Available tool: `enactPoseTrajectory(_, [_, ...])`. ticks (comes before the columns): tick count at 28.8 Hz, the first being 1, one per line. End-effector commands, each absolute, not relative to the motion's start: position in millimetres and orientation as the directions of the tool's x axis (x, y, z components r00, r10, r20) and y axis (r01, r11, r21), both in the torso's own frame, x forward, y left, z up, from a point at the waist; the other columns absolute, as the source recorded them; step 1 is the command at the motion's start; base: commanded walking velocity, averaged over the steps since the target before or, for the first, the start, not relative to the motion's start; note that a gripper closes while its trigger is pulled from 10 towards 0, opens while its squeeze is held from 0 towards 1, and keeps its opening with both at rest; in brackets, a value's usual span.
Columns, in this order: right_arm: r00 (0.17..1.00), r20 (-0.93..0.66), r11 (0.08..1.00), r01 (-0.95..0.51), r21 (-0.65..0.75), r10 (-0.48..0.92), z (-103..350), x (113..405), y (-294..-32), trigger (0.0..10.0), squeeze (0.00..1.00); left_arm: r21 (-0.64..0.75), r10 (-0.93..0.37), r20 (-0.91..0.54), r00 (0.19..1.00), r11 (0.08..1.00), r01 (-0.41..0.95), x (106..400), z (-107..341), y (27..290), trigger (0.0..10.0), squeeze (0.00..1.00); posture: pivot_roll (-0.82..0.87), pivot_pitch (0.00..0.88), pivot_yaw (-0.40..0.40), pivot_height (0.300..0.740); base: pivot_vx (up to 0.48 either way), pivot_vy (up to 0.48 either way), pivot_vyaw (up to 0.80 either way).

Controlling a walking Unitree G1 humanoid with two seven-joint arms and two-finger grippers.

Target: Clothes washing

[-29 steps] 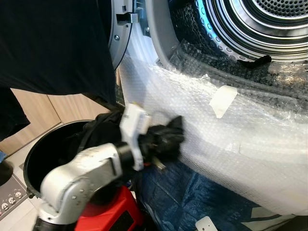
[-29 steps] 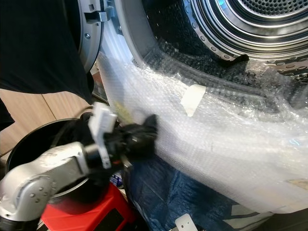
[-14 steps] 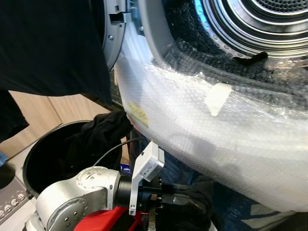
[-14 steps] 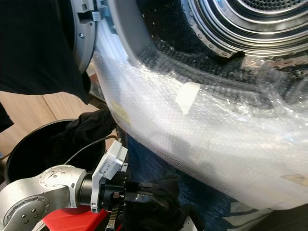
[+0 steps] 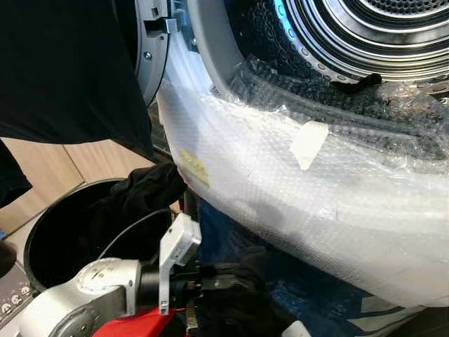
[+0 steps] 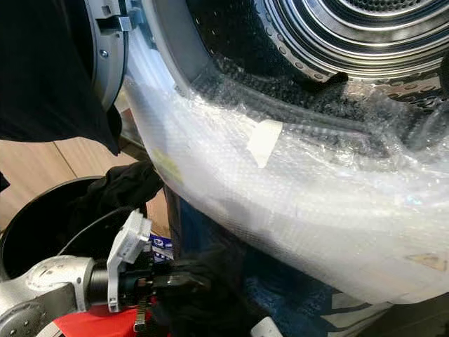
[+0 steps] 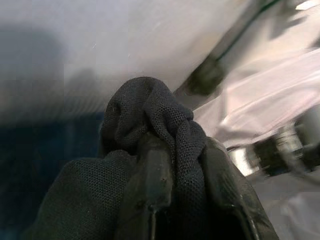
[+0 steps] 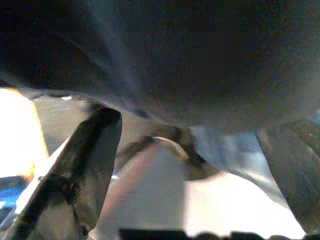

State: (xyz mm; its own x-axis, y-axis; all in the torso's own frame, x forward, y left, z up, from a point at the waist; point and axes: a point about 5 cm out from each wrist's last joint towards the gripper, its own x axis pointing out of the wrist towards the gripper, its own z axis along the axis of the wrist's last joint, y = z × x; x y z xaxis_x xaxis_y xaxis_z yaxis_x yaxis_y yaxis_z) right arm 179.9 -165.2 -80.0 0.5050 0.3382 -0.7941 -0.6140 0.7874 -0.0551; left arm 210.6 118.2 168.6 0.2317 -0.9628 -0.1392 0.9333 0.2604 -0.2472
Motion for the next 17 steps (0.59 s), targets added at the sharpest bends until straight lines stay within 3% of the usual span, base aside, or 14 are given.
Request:
enactPoseTrajectory(1, [0.478,-0.779,0.745,-0.666,-0.022,0.405,-79,177,-164,10.0,0.00,-0.225,-0.957,-0.169,0.235,0.270,0.936,211,163,122,0.0,0.00,0.13,0.102,-0.027,0.740,0.000,0.000,0.00])
enactPoseTrajectory(5, [0.453,-0.727,0.702,-0.710,0.056,0.516,-72,178,-164,10.0,0.00,-0.244,-0.949,-0.229,0.216,0.271,0.931,208,147,123,0.0,0.00,0.13,0.101,-0.027,0.740,0.000,0.000,0.00])
enactPoseTrajectory(8, [0.492,-0.644,0.703,-0.704,0.101,0.586,-60,189,-164,10.0,0.00,-0.250,-0.953,-0.223,0.204,0.258,0.933,209,143,121,0.0,0.00,0.10,0.106,-0.027,0.740,0.000,0.000,0.00])
enactPoseTrajectory(9, [0.533,-0.579,0.716,-0.686,0.132,0.617,-50,198,-165,10.0,0.84,-0.243,-0.953,-0.227,0.199,0.254,0.936,210,143,120,0.0,0.00,0.10,0.117,-0.025,0.740,0.000,0.000,0.00])
enactPoseTrajectory(10, [0.556,-0.524,0.714,-0.683,0.154,0.645,-42,204,-166,10.0,1.00,-0.233,-0.953,-0.230,0.195,0.249,0.940,211,142,120,0.0,0.00,0.09,0.123,-0.024,0.740,0.000,0.000,0.00])
enactPoseTrajectory(17, [0.603,-0.366,0.691,-0.698,0.188,0.709,-15,220,-169,10.0,1.00,-0.220,-0.957,-0.231,0.174,0.226,0.949,213,138,115,0.0,0.00,0.08,0.143,-0.028,0.740,0.000,0.000,0.00])
